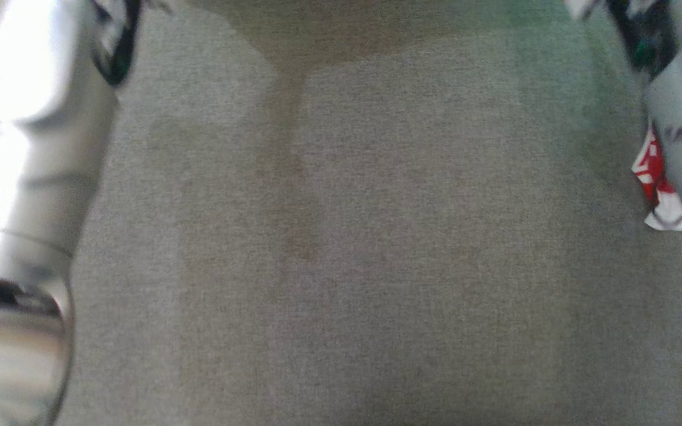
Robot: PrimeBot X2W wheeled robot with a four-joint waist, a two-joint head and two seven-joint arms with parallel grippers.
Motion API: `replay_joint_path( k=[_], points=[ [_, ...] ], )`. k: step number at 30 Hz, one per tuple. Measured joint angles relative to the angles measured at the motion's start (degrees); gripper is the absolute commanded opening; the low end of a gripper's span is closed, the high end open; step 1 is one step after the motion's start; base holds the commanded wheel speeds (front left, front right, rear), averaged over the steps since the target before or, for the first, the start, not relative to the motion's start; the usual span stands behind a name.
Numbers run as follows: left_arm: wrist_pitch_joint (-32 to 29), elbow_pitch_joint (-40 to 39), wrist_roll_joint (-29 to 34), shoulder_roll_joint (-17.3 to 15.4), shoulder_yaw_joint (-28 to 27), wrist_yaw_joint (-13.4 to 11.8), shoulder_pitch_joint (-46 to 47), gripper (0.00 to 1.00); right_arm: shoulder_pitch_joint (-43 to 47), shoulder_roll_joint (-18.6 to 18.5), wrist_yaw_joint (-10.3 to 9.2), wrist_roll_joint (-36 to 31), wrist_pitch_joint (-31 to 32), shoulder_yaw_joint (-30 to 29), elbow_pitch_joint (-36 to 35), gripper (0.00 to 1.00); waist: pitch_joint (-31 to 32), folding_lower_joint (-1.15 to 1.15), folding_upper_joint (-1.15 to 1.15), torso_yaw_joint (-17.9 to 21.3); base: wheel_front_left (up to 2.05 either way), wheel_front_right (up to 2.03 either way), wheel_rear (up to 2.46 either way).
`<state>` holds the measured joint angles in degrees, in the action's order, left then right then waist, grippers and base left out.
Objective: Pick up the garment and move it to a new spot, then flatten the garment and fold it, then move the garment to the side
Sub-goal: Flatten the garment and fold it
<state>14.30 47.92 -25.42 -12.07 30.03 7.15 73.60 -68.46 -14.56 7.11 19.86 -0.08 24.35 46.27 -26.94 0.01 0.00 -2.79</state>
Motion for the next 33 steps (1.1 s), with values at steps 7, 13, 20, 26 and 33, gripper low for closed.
replay_joint_path(
  k=[7, 13, 20, 26, 33],
  points=[
    [0.15, -1.07, -2.57, -0.13, 8.04, 0.44, -13.25, 0.0, 8.47, -4.2, 0.0, 4.47, 0.02, 9.29, 3.99, 0.0, 2.29, -0.02, 0.0, -1.83, 0.0, 0.0, 0.0],
    [0.15, -7.46, -4.08, -2.25, 9.29, 0.44, -21.51, 0.0, 12.6, -7.99, 0.0, 11.05, 1.2, 16.22, 0.73, 0.0, 6.6, -0.02, 0.0, -2.77, 0.0, 0.0, 0.0],
    [0.15, -11.37, -3.66, -5.63, 16.14, 0.44, -31.99, 0.0, 19.94, -13.54, 0.0, 19.53, 5.42, 23.2, -5.84, 0.0, 13.73, -0.03, 0.01, -3.21, 0.0, 0.0, 0.0],
    [0.15, -12.87, -3.82, -7.27, 16.72, 0.44, -37.89, 0.0, 25.32, -17.35, 0.0, 24.51, 8.93, 26.27, -11.25, 0.0, 18.78, -0.03, 0.01, -2.92, 0.0, 0.0, 0.0],
    [0.15, -16.1, -3.83, -8.38, 18.16, -0.18, -46.48, 0.0, 31.53, -21.16, 0.0, 27.69, 9.85, 26.44, -16.67, 0.0, 23.18, -0.02, 0.01, -2.07, 0.0, 0.0, 0.0]
  ],
)
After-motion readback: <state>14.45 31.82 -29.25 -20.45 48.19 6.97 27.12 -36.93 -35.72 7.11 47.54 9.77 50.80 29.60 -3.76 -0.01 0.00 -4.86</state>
